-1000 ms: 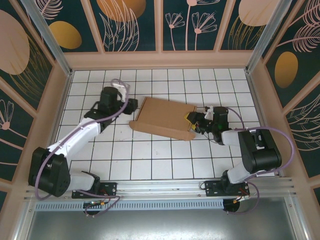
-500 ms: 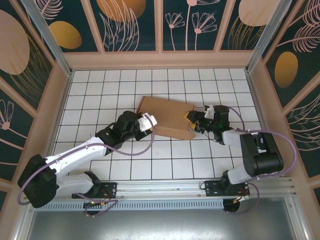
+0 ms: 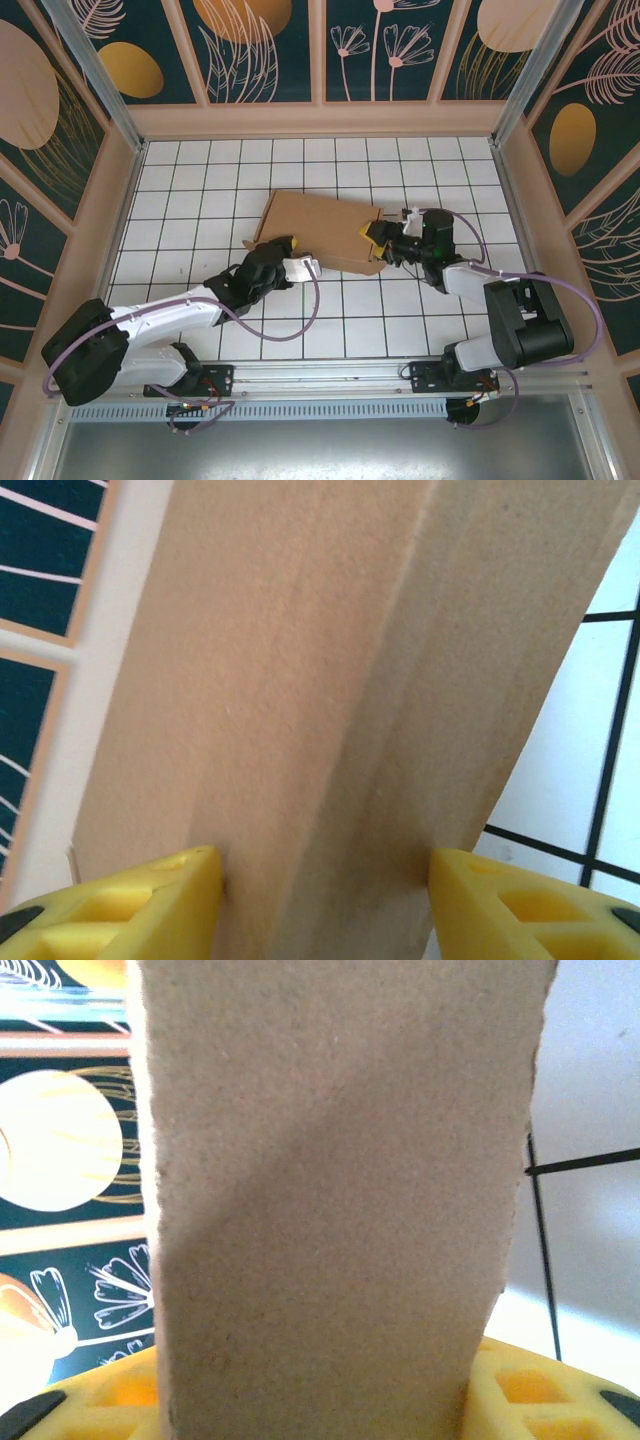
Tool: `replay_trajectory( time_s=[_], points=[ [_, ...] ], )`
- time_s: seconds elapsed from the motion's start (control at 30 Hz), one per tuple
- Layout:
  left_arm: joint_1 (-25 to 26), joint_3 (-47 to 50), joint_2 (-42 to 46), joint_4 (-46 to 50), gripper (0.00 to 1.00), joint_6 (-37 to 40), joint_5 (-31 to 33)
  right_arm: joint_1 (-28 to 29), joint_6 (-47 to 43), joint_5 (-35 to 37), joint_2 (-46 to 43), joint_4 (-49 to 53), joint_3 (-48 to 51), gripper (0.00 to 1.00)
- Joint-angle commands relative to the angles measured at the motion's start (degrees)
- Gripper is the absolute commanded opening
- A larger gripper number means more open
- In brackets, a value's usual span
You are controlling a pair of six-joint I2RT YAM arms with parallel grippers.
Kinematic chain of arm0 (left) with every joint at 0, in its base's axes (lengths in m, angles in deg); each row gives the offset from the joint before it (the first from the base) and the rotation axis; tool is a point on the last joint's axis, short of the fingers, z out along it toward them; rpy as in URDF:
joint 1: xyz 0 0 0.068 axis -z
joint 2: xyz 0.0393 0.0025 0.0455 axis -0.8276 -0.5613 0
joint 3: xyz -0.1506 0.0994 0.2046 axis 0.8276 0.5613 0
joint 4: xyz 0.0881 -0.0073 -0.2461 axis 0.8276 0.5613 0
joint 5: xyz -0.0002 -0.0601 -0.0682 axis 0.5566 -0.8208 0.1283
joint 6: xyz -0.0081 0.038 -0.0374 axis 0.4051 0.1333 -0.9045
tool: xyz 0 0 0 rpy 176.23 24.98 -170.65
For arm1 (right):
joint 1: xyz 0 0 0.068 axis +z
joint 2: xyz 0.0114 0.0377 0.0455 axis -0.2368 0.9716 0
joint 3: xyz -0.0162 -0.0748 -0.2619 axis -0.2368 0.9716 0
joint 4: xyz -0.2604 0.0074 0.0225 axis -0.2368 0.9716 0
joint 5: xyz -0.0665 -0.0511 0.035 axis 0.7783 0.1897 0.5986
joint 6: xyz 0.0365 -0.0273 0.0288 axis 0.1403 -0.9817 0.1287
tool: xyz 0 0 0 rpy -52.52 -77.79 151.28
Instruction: Fold the paper box
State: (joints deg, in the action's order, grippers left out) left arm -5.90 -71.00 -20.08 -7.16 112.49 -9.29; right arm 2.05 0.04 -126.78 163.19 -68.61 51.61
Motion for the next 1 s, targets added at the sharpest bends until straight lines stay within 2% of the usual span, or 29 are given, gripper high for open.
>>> replay_trajectory(
  time_s=[0.0,0.37,0.6,0.67,0.9,0.97],
  points=[
    [0.40,2.04,1.64,-8.46,0.57,8.21,2.84,2.59,1.59,-3.68,-2.08,-2.62,-1.74,0.48],
    [0.74,6.38,2.59,-9.50,0.67,19.03,4.07,4.47,6.53,-5.72,-2.27,-7.57,-1.42,0.48],
    [1.39,5.02,2.98,-1.40,0.70,23.80,3.65,4.47,7.52,-5.93,-2.77,-7.84,-1.76,0.49],
    [1.41,5.13,2.43,-3.86,0.70,23.93,5.33,4.49,8.11,-5.84,-2.77,-8.54,-1.40,0.49],
    [2.64,6.88,-0.44,-22.82,0.66,29.20,12.79,5.63,13.72,-5.02,-1.30,-14.96,1.86,0.50],
    [3.06,6.37,-1.02,-24.50,0.62,30.69,13.59,5.70,14.79,-4.96,-1.02,-15.94,2.35,0.51]
  ],
)
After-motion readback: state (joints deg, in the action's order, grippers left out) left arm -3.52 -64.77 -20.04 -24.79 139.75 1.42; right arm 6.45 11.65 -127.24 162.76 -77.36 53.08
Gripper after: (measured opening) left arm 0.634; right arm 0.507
